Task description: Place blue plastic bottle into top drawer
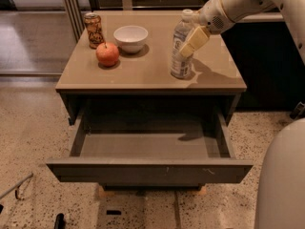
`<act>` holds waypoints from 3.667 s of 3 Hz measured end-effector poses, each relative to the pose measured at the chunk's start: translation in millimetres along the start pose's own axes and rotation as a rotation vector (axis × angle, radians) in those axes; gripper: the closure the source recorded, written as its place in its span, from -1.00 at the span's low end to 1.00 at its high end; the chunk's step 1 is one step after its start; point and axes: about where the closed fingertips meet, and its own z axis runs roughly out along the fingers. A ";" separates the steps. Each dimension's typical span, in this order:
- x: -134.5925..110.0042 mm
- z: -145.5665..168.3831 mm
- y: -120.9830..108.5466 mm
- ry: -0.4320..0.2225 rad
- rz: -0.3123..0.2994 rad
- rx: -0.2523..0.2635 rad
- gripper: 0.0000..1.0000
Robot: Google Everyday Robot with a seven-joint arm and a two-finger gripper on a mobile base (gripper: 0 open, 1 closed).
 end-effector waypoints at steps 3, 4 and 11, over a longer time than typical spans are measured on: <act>-10.0 7.1 -2.0 -0.024 -0.011 0.000 0.24; -10.0 7.2 -2.0 -0.024 -0.011 0.000 0.71; 0.1 -53.1 146.6 -0.088 -0.047 -0.043 1.00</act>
Offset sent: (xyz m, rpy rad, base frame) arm 0.0045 0.0091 0.0020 0.0156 -0.0114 0.0097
